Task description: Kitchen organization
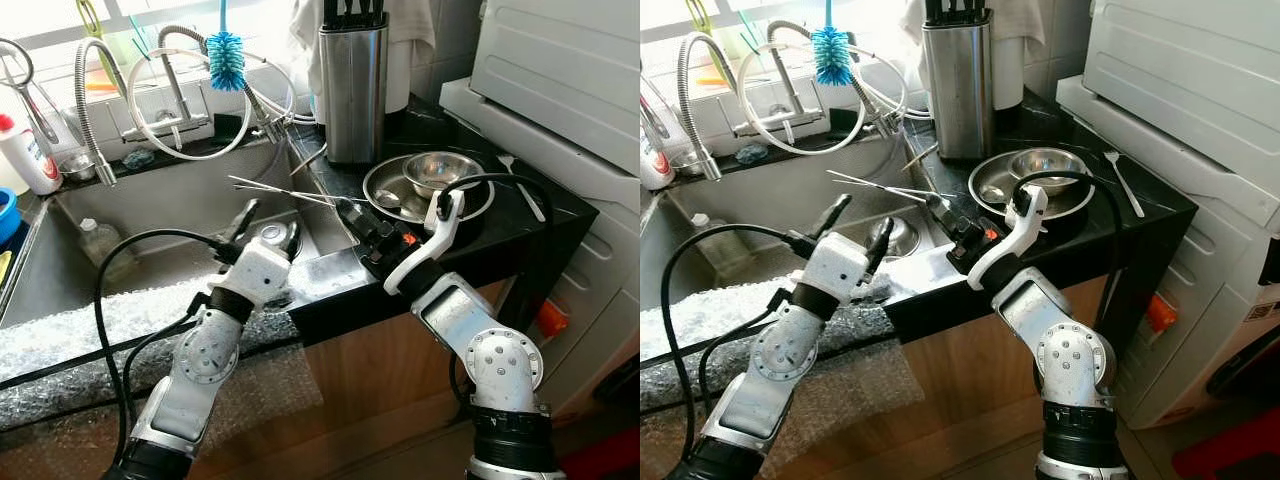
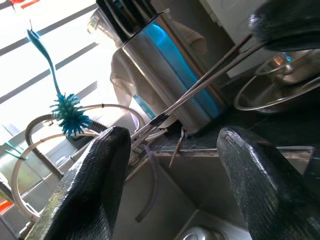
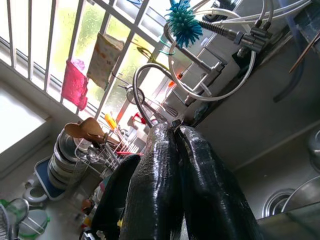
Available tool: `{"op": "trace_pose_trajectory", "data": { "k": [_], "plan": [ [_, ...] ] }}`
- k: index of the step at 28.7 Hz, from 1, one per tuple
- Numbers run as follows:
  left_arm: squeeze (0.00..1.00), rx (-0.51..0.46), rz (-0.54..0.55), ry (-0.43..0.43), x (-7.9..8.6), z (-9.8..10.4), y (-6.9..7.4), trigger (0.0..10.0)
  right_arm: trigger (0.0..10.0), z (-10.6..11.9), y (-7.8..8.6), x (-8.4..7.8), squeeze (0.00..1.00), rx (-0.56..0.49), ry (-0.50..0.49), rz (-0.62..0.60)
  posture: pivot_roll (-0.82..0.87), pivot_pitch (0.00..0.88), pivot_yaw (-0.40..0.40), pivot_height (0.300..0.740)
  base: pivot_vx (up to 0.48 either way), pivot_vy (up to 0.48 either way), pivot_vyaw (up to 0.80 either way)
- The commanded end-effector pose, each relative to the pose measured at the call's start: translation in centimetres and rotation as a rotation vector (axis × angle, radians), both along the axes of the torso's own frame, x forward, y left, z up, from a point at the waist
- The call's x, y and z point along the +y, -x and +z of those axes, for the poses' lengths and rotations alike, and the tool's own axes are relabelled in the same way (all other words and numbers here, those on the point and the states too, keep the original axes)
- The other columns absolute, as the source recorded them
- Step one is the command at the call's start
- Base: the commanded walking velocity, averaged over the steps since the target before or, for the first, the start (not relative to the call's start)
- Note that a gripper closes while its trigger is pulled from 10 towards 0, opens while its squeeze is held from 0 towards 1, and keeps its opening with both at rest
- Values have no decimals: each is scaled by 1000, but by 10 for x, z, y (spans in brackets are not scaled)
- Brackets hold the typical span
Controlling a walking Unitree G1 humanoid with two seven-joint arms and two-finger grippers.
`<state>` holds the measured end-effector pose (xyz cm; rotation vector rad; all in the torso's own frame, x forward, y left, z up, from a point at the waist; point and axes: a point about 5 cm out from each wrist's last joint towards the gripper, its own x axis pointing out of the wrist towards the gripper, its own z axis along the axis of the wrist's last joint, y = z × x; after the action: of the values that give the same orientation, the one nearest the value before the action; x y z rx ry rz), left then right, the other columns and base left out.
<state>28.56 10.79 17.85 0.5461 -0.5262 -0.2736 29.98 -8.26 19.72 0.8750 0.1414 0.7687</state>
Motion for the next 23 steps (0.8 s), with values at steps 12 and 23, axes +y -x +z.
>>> {"op": "trace_pose_trajectory", "data": {
  "k": [12, 23],
  "plan": [
    [0, -72, 60, -97, 2, 8, -5, 10000, 10000, 2, 5, 15, 0, -3, 27, 66, -119, 0, 81, 740, 0, 0, 0],
    [0, -26, 99, -135, 3, -1, -10, 10000, 10000, -1, 13, 22, 0, -17, 76, 123, -122, 0, 82, 740, 0, 0, 0]
  ]
}}
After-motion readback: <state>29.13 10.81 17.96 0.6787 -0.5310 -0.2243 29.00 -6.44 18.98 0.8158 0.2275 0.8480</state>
